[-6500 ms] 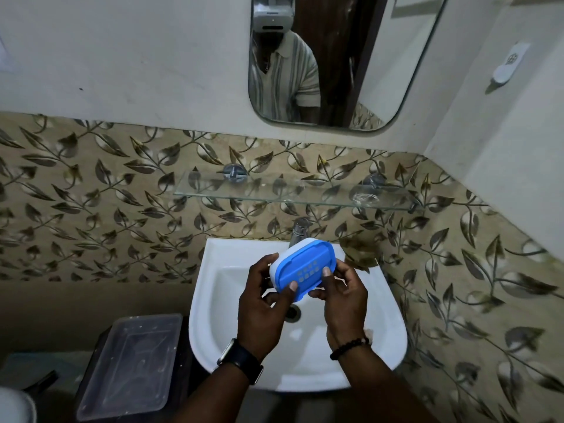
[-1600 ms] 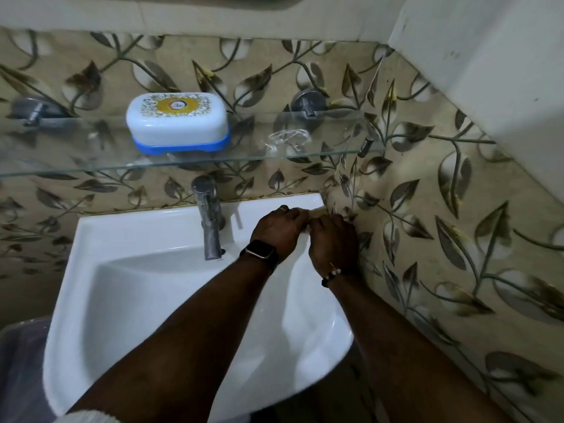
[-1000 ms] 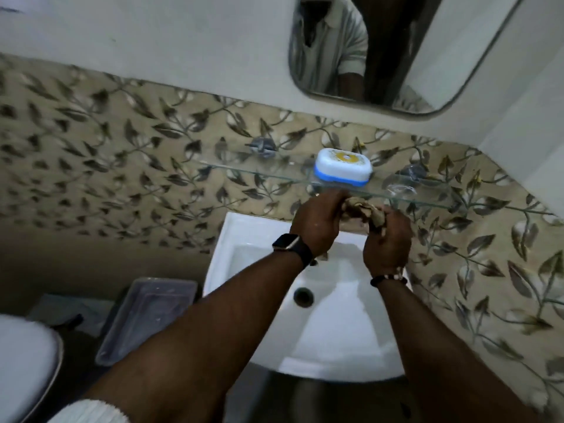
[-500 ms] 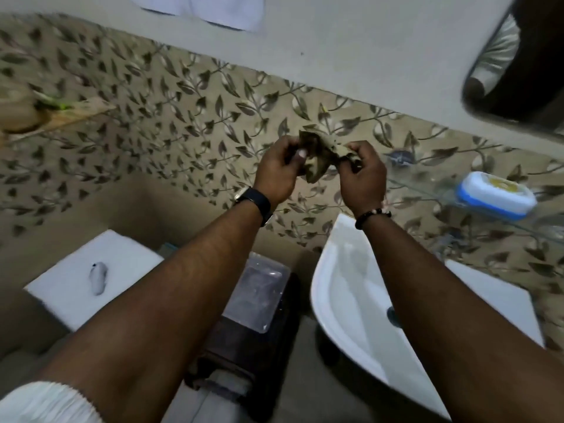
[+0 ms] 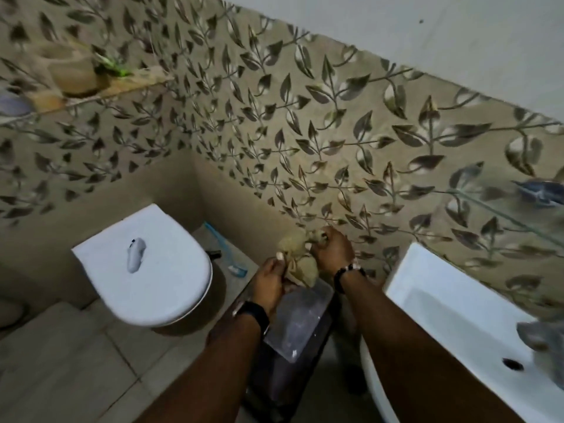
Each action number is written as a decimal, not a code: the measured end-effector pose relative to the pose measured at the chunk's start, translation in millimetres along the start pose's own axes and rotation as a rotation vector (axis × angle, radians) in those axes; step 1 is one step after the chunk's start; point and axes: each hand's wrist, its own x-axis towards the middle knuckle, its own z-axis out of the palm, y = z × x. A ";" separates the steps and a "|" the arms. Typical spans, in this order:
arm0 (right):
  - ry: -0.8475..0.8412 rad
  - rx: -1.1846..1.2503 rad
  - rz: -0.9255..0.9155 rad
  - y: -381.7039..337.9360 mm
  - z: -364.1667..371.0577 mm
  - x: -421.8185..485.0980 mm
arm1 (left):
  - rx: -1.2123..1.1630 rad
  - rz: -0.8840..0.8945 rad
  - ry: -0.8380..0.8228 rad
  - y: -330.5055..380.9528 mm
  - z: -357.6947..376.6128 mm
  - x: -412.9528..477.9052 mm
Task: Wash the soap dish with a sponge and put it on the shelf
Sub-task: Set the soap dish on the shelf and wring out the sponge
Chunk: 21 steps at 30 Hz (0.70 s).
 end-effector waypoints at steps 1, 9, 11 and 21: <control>-0.025 -0.028 0.021 10.2 12.9 4.4 | -0.037 -0.046 0.003 -13.9 -3.6 7.4; -0.181 -0.228 0.118 77.3 97.2 39.3 | -0.062 -0.186 0.047 -119.9 -33.5 55.5; -0.184 -0.252 0.108 86.6 114.1 48.8 | -0.083 -0.204 0.055 -136.1 -38.3 64.6; -0.154 -0.361 -0.005 122.8 166.5 81.7 | 0.421 -0.049 0.153 -180.5 -58.4 97.9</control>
